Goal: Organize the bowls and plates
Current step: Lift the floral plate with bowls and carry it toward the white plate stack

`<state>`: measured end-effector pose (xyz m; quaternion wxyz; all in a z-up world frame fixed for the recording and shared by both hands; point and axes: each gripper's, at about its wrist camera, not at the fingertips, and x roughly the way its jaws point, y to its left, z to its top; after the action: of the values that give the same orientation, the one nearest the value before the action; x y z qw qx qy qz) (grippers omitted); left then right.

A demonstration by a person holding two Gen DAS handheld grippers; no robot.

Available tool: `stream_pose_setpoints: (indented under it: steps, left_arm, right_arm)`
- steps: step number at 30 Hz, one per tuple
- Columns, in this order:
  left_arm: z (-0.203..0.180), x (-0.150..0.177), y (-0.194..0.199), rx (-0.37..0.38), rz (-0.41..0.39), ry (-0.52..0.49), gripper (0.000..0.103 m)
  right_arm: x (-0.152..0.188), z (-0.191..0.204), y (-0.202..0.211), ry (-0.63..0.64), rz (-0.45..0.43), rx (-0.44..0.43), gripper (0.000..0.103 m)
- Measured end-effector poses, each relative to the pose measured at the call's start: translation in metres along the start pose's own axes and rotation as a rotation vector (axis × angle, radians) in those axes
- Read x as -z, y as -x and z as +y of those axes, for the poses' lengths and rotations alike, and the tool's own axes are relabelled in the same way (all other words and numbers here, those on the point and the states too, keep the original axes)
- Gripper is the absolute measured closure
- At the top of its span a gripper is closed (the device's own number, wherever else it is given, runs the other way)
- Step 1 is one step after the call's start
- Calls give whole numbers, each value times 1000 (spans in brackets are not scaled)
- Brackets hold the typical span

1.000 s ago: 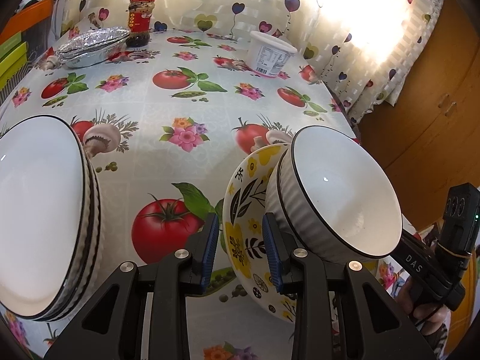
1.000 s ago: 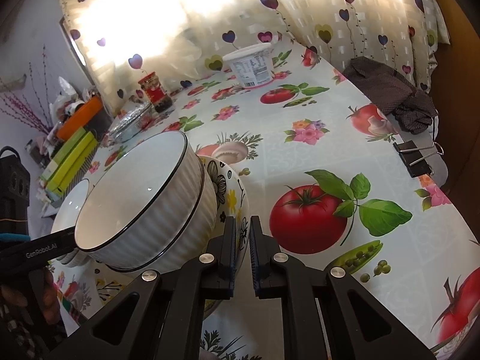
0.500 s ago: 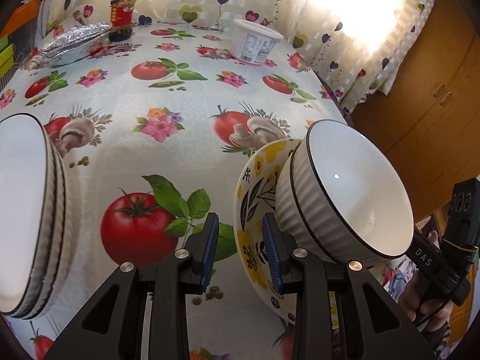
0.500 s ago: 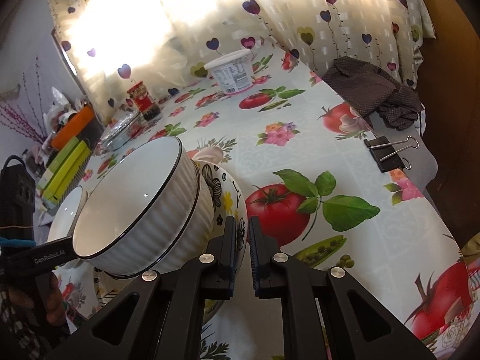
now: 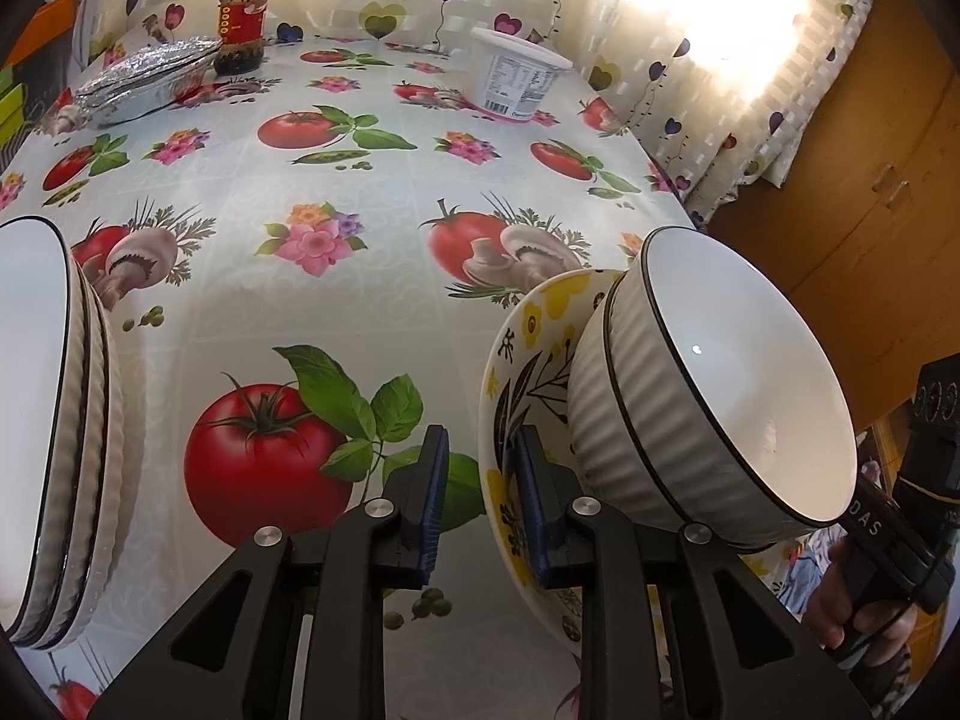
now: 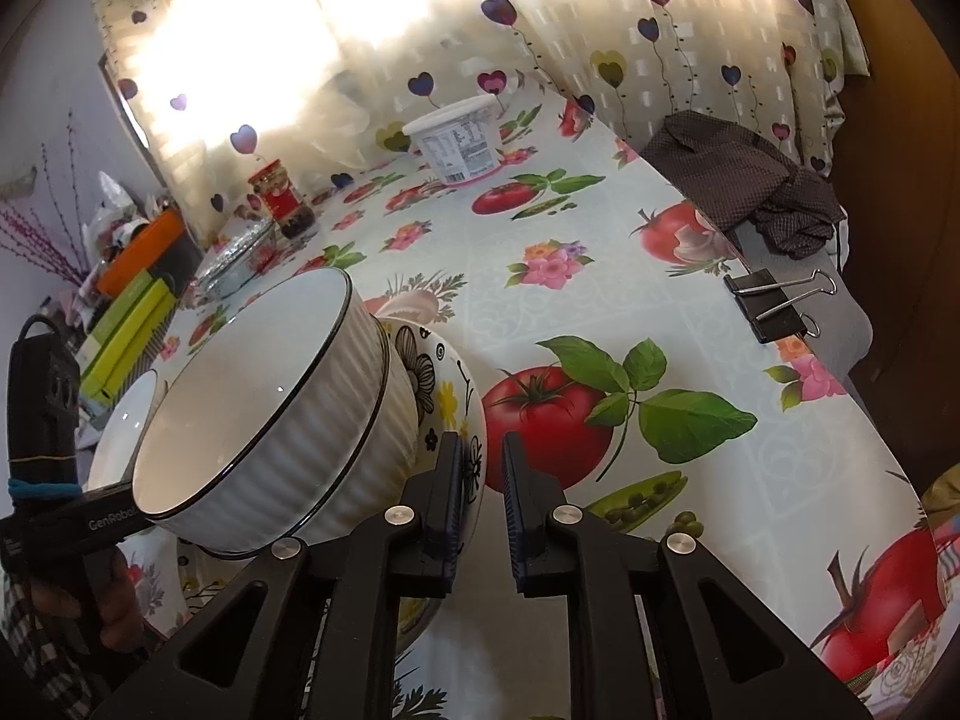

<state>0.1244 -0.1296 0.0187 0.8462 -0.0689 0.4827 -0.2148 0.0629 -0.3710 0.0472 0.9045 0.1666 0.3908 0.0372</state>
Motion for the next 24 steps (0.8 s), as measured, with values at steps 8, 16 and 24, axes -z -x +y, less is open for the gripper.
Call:
stream_pose_setpoints:
  steps: [8,16,24]
  left_arm:
    - [-3,0,0,21,-5,-11,92]
    - [-3,1,1,22,-14,-6,93]
    - [-3,1,2,23,-20,-9,93]
  right_arm:
    - [2,6,-1,35,-21,24,91]
    - [4,9,-4,72,-32,41,91]
    - [5,11,-4,70,-39,49,93]
